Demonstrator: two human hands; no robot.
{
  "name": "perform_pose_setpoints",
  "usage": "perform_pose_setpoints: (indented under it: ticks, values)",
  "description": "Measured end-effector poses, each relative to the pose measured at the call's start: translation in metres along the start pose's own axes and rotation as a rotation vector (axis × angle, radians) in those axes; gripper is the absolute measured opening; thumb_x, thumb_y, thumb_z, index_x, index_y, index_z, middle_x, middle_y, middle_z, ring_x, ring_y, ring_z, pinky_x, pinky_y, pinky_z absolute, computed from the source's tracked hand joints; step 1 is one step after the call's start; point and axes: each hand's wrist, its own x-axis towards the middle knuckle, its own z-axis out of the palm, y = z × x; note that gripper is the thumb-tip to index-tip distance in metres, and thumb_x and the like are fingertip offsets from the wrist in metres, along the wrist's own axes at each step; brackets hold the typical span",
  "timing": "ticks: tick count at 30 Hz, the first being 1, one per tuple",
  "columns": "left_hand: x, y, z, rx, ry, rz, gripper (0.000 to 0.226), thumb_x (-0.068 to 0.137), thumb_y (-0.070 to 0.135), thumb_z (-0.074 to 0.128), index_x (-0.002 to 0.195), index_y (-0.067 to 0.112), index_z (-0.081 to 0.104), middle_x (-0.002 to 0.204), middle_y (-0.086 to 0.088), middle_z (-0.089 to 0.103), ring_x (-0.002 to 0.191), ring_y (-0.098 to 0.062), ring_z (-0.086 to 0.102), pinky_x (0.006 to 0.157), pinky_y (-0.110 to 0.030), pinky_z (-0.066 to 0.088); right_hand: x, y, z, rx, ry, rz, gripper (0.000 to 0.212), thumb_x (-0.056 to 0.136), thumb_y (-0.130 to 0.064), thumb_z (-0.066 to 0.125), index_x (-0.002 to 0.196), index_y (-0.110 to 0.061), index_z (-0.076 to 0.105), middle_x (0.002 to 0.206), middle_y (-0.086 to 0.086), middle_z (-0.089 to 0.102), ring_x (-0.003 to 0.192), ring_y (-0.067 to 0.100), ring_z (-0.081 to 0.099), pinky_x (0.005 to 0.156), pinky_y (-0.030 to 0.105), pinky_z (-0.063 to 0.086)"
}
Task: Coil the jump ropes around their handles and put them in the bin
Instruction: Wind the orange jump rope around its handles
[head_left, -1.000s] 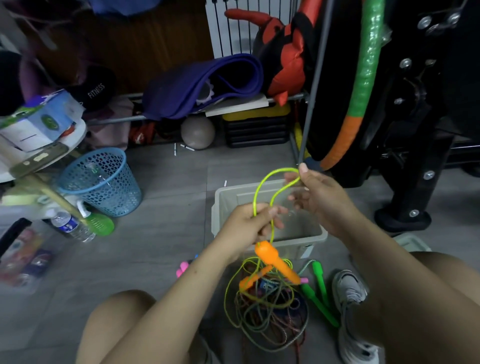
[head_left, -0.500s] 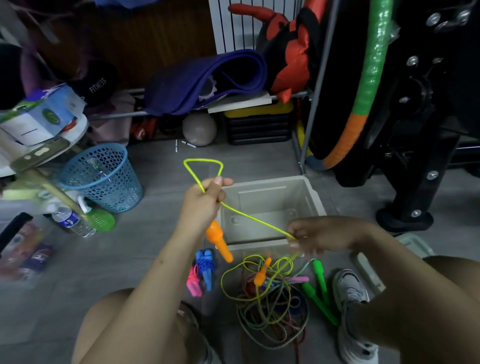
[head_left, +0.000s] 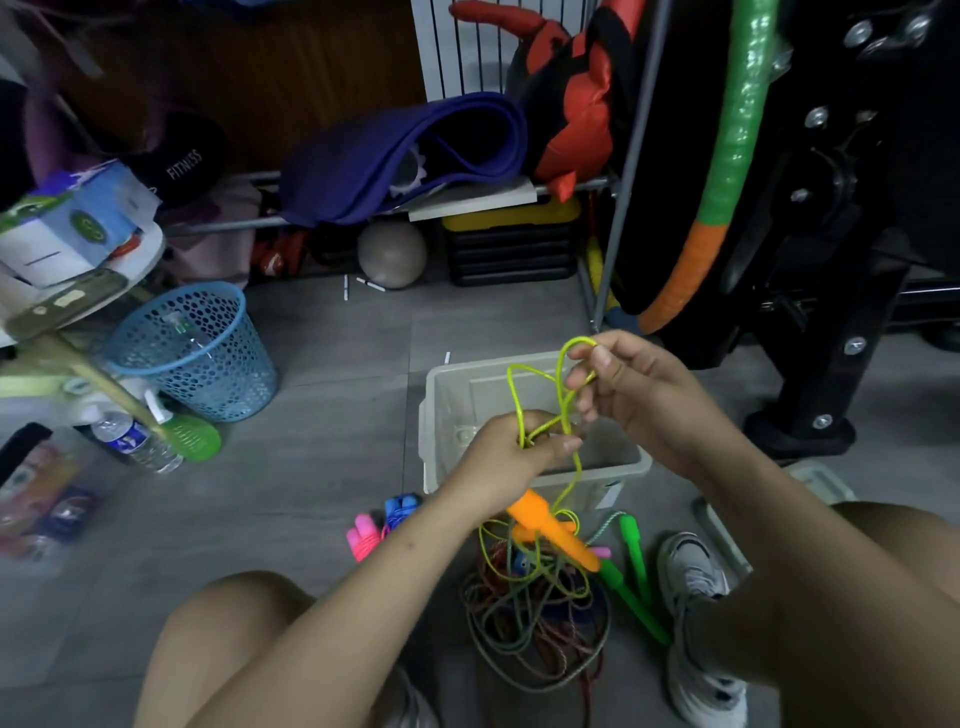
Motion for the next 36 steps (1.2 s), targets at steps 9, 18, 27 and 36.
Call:
perform_pose_setpoints:
  ticks: [9,18,27,36]
  values:
    - [0.003,0.009,-0.018,-0.433,0.057,-0.124,0.017,0.099,0.02,0.046,0.085,0.014,0.054,0.077,0.002,0.073,0.038,-0.006,0.021,0.036,-0.015,0.018,-0.011,0.018,0.0,-0.628,0.113,0.438,0.038,0.095,-0.043,0.039,0.091,-0.011,0.059,0.085,0.008,0.065,0.068,0.013,0.066,0.063,0.028,0.051]
    - [0.011,0.005,-0.048,-0.733,0.192,-0.198,0.023,0.102,0.025,0.039,0.085,0.016,0.051,0.058,0.008,0.054,0.033,0.0,0.023,0.03,-0.011,0.016,-0.022,0.025,0.0,-0.84,-0.41,0.577,0.028,0.1,-0.03,0.041,0.095,-0.01,0.06,0.086,-0.006,0.06,0.079,0.002,0.053,0.074,0.012,0.039]
    - [0.004,0.001,-0.049,-0.066,0.23,-0.13,0.031,0.081,0.046,0.068,0.095,0.021,0.056,0.087,0.006,0.056,0.078,-0.007,0.051,0.076,-0.032,0.043,-0.01,0.003,-0.014,-0.404,-0.023,0.256,0.009,0.09,-0.007,0.054,0.081,-0.006,0.057,0.056,0.0,0.065,0.046,0.009,0.058,0.046,0.018,0.047]
    - [-0.001,-0.002,0.003,-0.042,0.054,-0.018,0.016,0.083,0.018,0.072,0.079,0.027,0.059,0.069,0.01,0.055,0.063,0.002,0.051,0.066,-0.016,0.04,-0.001,0.004,0.006,-0.016,-0.063,0.033,0.027,0.083,-0.03,0.056,0.095,-0.007,0.063,0.074,0.0,0.066,0.059,0.011,0.061,0.059,0.022,0.051]
